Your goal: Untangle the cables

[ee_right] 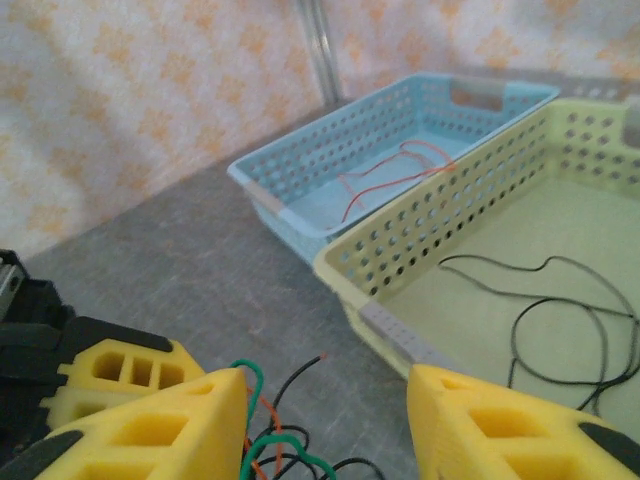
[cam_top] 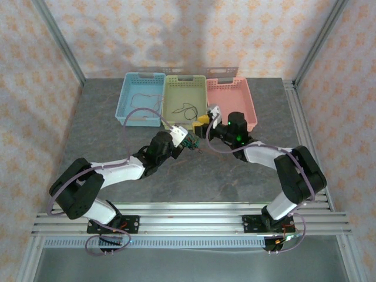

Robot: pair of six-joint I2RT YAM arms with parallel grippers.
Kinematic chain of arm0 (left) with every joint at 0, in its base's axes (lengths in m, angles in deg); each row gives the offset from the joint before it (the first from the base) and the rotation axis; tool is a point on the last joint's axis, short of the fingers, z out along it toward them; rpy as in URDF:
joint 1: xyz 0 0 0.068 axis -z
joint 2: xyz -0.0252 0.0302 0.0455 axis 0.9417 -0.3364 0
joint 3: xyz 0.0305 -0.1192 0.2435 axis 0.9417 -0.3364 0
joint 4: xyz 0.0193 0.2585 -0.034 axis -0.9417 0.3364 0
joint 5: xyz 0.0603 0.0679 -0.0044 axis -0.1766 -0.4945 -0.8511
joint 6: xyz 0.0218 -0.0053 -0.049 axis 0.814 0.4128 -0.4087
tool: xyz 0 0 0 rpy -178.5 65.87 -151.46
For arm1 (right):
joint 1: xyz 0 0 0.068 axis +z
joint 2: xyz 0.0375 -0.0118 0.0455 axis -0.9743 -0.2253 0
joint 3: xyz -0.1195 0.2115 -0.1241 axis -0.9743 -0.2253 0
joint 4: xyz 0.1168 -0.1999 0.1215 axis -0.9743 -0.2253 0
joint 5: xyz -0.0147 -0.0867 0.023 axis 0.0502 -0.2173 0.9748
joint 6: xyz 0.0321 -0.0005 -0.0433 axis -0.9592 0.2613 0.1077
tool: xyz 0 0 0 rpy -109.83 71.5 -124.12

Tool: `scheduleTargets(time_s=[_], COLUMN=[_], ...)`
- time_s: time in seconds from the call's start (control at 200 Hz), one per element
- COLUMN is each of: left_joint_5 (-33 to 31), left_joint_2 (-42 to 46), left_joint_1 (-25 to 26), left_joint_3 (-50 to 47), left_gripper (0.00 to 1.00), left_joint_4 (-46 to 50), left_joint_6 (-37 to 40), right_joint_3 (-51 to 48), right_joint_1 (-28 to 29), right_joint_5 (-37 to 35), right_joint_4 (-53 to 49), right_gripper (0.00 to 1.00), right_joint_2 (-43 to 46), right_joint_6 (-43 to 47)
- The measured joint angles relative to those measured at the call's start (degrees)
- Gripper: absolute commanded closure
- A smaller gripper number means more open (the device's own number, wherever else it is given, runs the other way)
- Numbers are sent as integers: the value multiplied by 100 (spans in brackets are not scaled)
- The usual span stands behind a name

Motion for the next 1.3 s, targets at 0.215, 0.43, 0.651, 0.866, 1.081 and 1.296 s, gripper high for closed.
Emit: scheduleTargets(time_s=[0.215, 0.43, 0.651, 0.866, 1.081, 1.296], left_joint_5=[179, 299, 308, 326, 326, 323], left_joint_2=[48, 85, 85, 85, 85, 85], left_joint_1=[0, 0, 0, 0, 0, 0], left_joint_3=[-46, -83, -92, -94, -94, -94], left_gripper=[100, 100, 100, 100, 100, 100], left_joint_4=[-92, -149, -155, -155, -142, -109], left_joint_6=[39, 61, 79, 79, 79, 79], right_joint_3=[682, 1003, 1193, 1217, 1281, 1270], right_joint_1=[0, 0, 2, 13, 52, 81], right_joint_5=[511, 866, 984, 793, 732, 389], right_joint_4=[-1598, -2706, -3163, -3204, -3200, -3088], right_gripper=[52, 50, 49, 51, 58, 70], right_joint_2=[0, -146, -448, -634, -769, -752], right_joint_6=[525, 839, 929, 931, 898, 894])
